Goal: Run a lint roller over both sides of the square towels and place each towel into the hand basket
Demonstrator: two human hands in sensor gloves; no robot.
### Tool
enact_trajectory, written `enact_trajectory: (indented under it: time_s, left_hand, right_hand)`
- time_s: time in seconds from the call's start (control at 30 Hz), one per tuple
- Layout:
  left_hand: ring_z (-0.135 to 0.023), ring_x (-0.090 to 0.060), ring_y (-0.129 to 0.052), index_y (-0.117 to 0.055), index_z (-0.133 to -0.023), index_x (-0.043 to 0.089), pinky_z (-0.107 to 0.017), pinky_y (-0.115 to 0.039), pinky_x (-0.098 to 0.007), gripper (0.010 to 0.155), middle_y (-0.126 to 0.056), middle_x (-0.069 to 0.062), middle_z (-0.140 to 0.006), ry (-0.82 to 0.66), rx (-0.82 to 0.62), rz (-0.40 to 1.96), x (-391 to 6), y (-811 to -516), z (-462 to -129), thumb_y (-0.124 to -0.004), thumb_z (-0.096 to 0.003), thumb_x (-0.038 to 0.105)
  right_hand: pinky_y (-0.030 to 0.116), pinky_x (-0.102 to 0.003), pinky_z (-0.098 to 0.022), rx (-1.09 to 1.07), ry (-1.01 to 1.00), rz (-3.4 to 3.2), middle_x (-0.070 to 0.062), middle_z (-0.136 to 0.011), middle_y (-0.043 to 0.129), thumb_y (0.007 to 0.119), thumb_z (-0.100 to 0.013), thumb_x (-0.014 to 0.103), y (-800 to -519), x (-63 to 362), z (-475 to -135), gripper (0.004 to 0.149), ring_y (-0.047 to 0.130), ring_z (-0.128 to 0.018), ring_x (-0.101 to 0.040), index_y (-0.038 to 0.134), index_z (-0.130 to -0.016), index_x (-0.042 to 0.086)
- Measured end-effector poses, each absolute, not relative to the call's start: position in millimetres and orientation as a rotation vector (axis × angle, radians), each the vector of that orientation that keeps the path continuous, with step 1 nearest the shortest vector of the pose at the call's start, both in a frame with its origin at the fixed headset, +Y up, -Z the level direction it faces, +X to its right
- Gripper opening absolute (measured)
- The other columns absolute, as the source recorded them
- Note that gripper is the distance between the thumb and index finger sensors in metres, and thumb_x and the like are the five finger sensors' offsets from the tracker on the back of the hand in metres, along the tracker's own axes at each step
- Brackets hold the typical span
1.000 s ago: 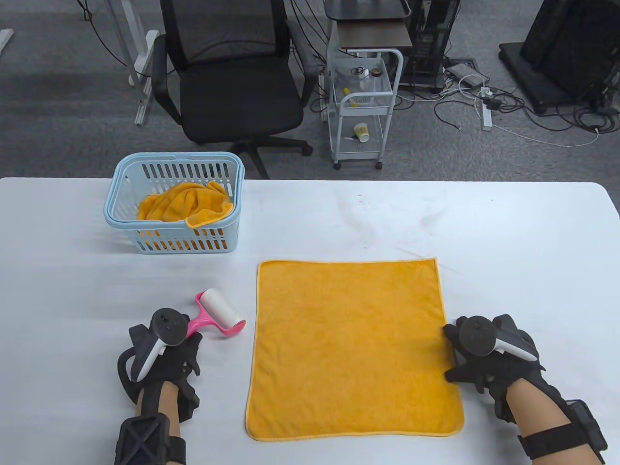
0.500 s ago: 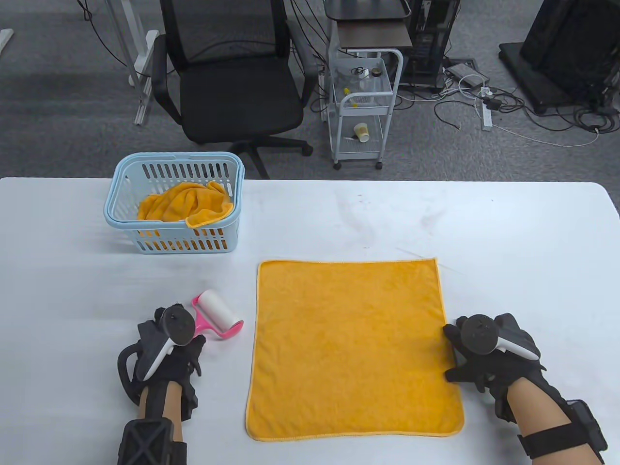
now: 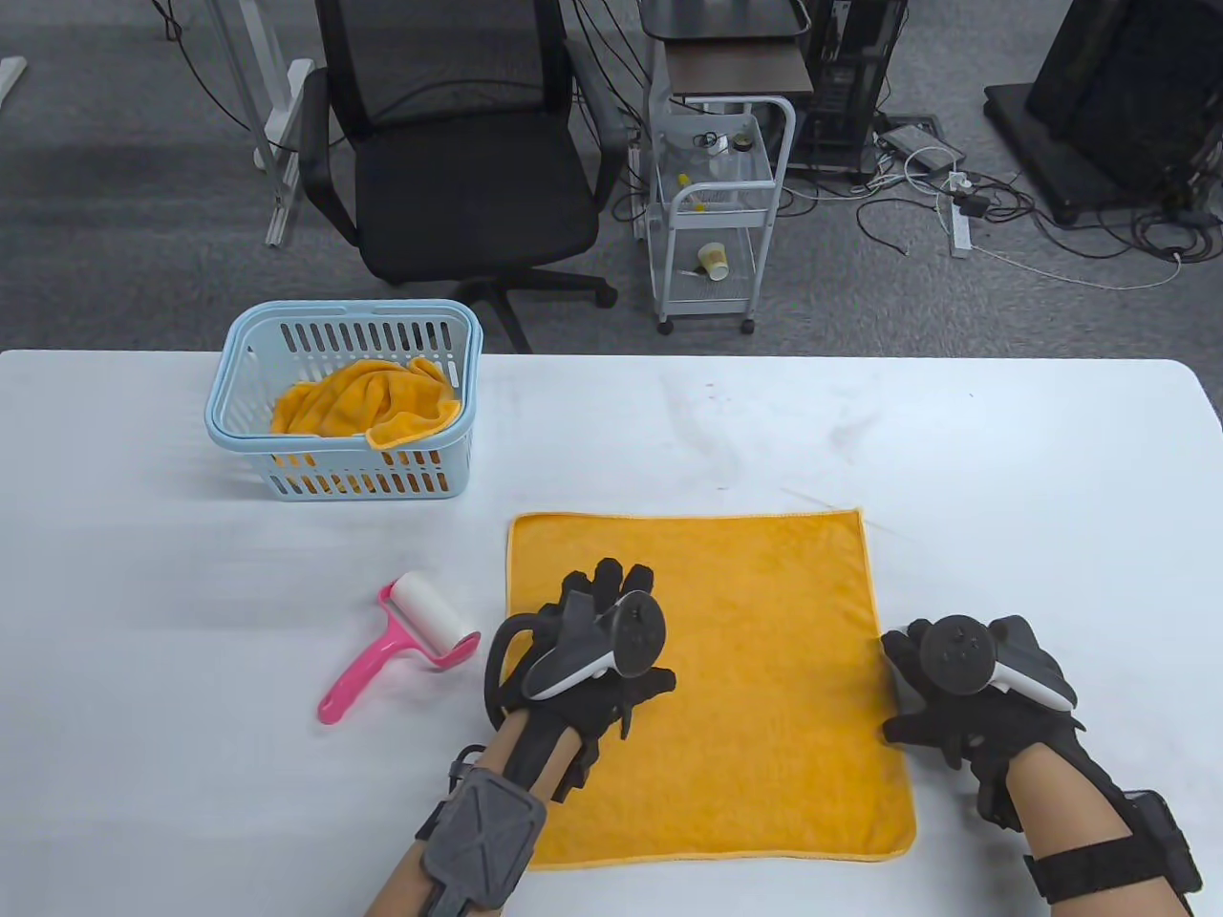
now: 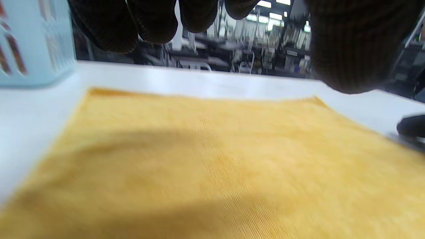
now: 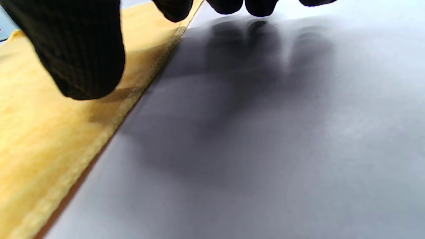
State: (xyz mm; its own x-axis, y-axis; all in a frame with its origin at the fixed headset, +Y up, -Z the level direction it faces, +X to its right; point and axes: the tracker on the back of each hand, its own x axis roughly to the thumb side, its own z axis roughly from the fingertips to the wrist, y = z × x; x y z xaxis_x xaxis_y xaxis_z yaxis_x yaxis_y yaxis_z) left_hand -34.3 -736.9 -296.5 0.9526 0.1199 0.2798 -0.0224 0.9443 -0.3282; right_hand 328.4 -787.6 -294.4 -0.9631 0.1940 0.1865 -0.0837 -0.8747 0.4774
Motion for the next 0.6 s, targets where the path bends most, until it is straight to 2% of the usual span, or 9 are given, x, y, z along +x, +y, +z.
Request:
enact_trajectory:
  time_s: [0.2, 0.23, 0.27, 0.37, 0.47, 0.53, 0.6]
  left_hand:
    - [-0.11, -0.056, -0.045, -0.03, -0.111, 0.033, -0.071, -0.059, -0.072, 0.1, -0.026, -0.013, -0.123, -0.319, -0.559, 0.0, -18.7, -794.1, -305.0, -0.086, -0.0371, 0.069]
    - [-0.11, -0.054, -0.038, -0.032, -0.111, 0.035, -0.071, -0.054, -0.073, 0.097, -0.025, -0.012, -0.123, -0.319, -0.586, -0.021, -18.9, -800.3, -304.3, -0.086, -0.0376, 0.068]
    - [-0.109, -0.052, -0.043, -0.037, -0.111, 0.036, -0.071, -0.057, -0.071, 0.094, -0.028, -0.011, -0.123, -0.328, -0.528, -0.064, -19.2, -796.2, -303.4, -0.084, -0.037, 0.069]
    - [-0.101, -0.041, -0.064, -0.055, -0.106, 0.036, -0.069, -0.071, -0.059, 0.07, -0.049, -0.007, -0.118, -0.306, -0.461, -0.011, -19.4, -792.2, -304.9, -0.088, -0.0461, 0.052]
    - [-0.083, -0.027, -0.087, -0.075, -0.091, 0.037, -0.06, -0.088, -0.043, 0.043, -0.077, 0.003, -0.1, -0.285, -0.34, 0.007, -23.5, -790.5, -306.8, -0.089, -0.0497, 0.039]
    - [-0.079, -0.025, -0.092, -0.077, -0.088, 0.037, -0.057, -0.092, -0.04, 0.041, -0.082, 0.003, -0.096, -0.279, -0.357, 0.047, -30.7, -785.9, -310.6, -0.09, -0.049, 0.039]
    - [-0.077, -0.025, -0.095, -0.078, -0.088, 0.036, -0.055, -0.094, -0.04, 0.041, -0.083, 0.001, -0.095, -0.248, -0.377, 0.199, -42.3, -772.6, -314.8, -0.09, -0.0487, 0.038]
  right_hand:
    - [0.043, -0.073, -0.068, 0.351, 0.705, 2.893, -0.023, -0.116, 0.029, 0.089, -0.044, 0.055, -787.7, 327.9, -294.6, 0.096, 0.035, -0.104, -0.054, 0.035, -0.114, 0.016]
    - [0.043, -0.073, -0.068, 0.352, 0.707, 2.893, -0.023, -0.116, 0.029, 0.089, -0.044, 0.055, -788.0, 327.8, -294.6, 0.096, 0.035, -0.104, -0.054, 0.035, -0.114, 0.016]
    - [0.043, -0.073, -0.068, 0.352, 0.709, 2.892, -0.023, -0.116, 0.029, 0.089, -0.044, 0.055, -787.8, 327.6, -294.4, 0.096, 0.035, -0.104, -0.054, 0.035, -0.114, 0.016]
    - [0.043, -0.073, -0.068, 0.348, 0.705, 2.888, -0.023, -0.116, 0.03, 0.089, -0.044, 0.055, -787.7, 327.9, -294.4, 0.096, 0.035, -0.104, -0.054, 0.035, -0.114, 0.016]
    - [0.043, -0.073, -0.068, 0.349, 0.7, 2.886, -0.023, -0.116, 0.03, 0.089, -0.044, 0.055, -787.4, 328.1, -294.0, 0.096, 0.035, -0.105, -0.053, 0.036, -0.114, 0.016]
    - [0.043, -0.073, -0.068, 0.359, 0.68, 2.886, -0.023, -0.116, 0.03, 0.089, -0.044, 0.055, -785.2, 327.7, -293.5, 0.096, 0.035, -0.105, -0.053, 0.036, -0.114, 0.017]
    - [0.043, -0.073, -0.068, 0.365, 0.658, 2.886, -0.023, -0.116, 0.03, 0.089, -0.043, 0.056, -783.5, 327.4, -292.7, 0.096, 0.034, -0.105, -0.053, 0.036, -0.114, 0.017]
